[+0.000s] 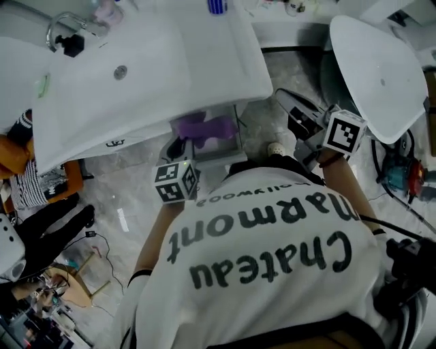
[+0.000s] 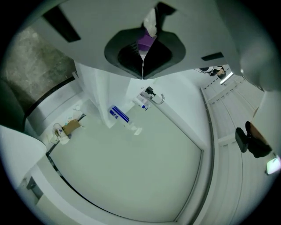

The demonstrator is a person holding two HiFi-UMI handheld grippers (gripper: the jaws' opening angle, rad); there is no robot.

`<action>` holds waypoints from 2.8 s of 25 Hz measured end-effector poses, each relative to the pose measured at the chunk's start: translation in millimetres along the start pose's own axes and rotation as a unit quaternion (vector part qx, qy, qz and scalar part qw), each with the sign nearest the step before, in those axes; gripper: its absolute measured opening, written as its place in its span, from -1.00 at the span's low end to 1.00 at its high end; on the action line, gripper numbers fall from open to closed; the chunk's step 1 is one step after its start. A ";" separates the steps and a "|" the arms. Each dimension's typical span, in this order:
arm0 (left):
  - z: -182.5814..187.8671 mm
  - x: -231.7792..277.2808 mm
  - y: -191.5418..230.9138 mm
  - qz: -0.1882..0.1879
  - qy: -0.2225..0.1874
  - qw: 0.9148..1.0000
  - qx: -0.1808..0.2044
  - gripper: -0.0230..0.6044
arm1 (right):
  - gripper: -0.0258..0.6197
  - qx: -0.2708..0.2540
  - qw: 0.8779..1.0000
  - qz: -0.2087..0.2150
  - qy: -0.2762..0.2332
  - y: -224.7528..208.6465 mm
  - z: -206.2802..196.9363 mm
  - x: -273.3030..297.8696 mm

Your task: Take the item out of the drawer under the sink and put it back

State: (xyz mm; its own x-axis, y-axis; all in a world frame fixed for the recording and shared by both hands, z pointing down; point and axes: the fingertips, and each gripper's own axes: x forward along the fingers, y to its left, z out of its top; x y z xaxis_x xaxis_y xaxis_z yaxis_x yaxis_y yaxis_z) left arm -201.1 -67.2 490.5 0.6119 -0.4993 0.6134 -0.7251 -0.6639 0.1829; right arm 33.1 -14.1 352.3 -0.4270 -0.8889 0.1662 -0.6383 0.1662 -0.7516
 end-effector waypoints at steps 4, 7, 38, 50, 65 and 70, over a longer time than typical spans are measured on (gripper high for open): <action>23.5 -27.7 16.8 0.017 -0.041 0.999 -0.032 -0.80 | -0.88 -0.031 0.999 0.018 0.013 11.1 11.6 21.2; 47.3 -44.4 28.7 0.021 -0.078 0.996 -0.048 -0.80 | -0.88 -0.042 0.998 0.034 0.026 17.3 19.6 41.9; 177.8 -84.5 -85.4 0.189 -0.319 0.916 -0.155 -0.80 | -0.88 -0.148 0.952 0.231 0.138 -21.0 169.3 38.4; 166.9 -132.7 -115.0 0.256 -0.348 0.887 -0.163 -0.80 | -0.88 -0.193 0.910 0.325 0.174 23.4 149.3 35.1; 189.4 -141.6 -36.3 0.244 -0.357 0.885 -0.173 -0.80 | -0.88 -0.189 0.914 0.311 0.181 53.1 132.4 99.7; 196.2 -136.3 -4.7 0.239 -0.353 0.889 -0.170 -0.80 | -0.88 -0.195 0.913 0.304 0.190 60.5 122.3 127.8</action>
State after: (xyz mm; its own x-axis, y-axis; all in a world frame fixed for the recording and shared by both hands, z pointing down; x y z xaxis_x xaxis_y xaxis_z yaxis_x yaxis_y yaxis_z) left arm -219.1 -105.2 255.3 0.1674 -0.9833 0.0713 -0.9355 -0.1356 0.3263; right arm 18.3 -169.8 250.0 -0.9224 -0.3818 0.0588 -0.3571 0.7845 -0.5069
